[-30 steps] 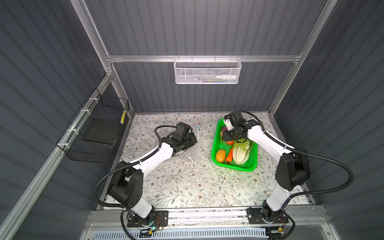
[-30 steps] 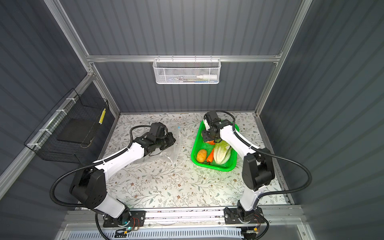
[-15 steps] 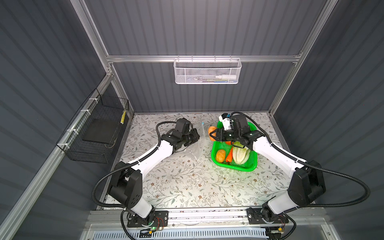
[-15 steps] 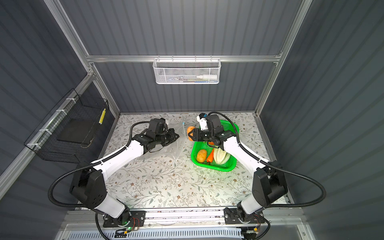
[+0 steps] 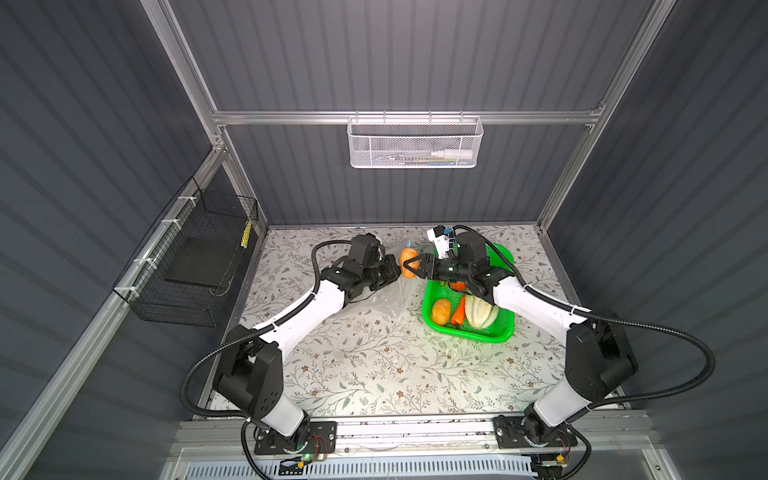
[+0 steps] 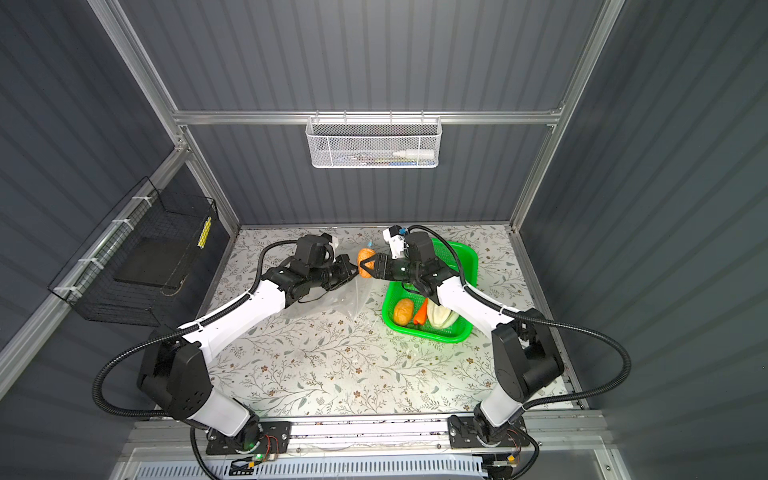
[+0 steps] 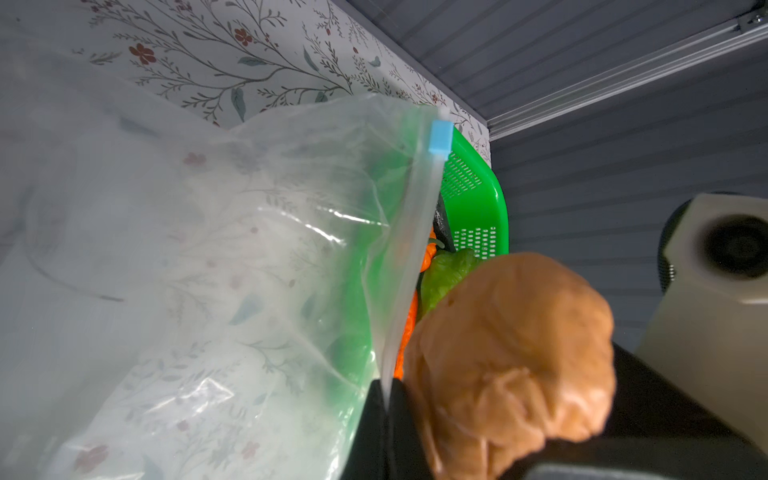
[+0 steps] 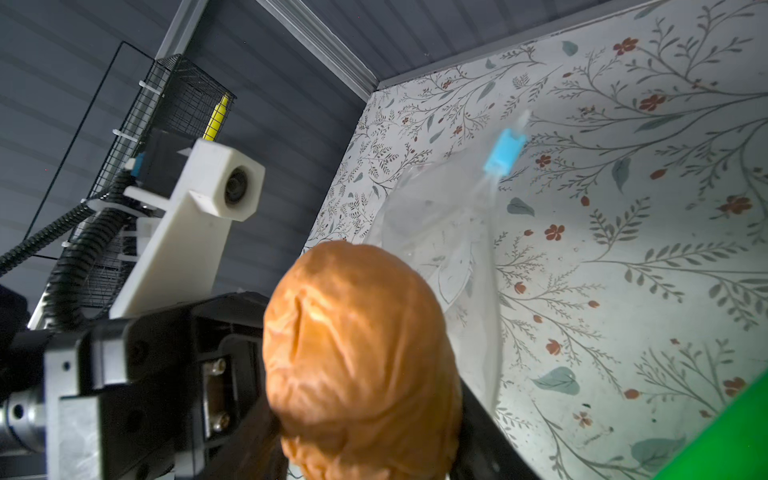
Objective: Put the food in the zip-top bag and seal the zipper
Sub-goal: 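Lift the potato and carry it to the bag opening held by the left gripper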
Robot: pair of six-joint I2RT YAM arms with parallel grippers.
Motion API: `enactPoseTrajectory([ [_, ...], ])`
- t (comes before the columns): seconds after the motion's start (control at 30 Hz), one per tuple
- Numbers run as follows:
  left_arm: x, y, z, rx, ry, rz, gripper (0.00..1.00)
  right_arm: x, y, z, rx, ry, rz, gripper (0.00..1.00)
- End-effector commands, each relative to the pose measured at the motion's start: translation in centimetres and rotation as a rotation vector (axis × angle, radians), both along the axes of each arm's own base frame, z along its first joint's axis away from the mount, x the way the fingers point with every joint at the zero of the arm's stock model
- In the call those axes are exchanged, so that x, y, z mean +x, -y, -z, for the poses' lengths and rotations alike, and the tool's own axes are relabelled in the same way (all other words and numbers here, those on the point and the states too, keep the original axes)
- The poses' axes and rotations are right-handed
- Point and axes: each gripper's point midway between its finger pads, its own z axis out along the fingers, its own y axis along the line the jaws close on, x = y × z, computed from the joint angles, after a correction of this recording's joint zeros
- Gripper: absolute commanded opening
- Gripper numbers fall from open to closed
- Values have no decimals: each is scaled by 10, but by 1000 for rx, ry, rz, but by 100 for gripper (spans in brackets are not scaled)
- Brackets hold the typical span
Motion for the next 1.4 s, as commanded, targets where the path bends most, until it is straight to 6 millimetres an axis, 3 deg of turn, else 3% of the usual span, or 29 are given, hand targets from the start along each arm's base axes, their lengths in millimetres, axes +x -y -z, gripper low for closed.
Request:
enactPoseTrajectory([
  [0.0,-1,2,-35,-53,58,20,0,-1,-7,0,53,-3,-13,41],
  [0.3,1,1,-47,-82,79,8,0,-2,-17,13,121,-48,-10,39],
  [0.67,2,3,-53,-96,98,18,0,-3,-31,46,-13,-102,-15,39],
  [0.9,5,0,-53,-77,109,2,0,1,-39,69,-155,-149,2,51],
  [0.97,6,-4,-49,-62,104,-14,0,3,-38,72,-174,-159,11,59],
  [1.13,8,-8,-40,-35,97,-31,0,3,-36,67,-193,-142,10,71],
  [1.37,12,-12,-37,-10,107,-45,0,1,-35,50,-195,-100,-2,79],
])
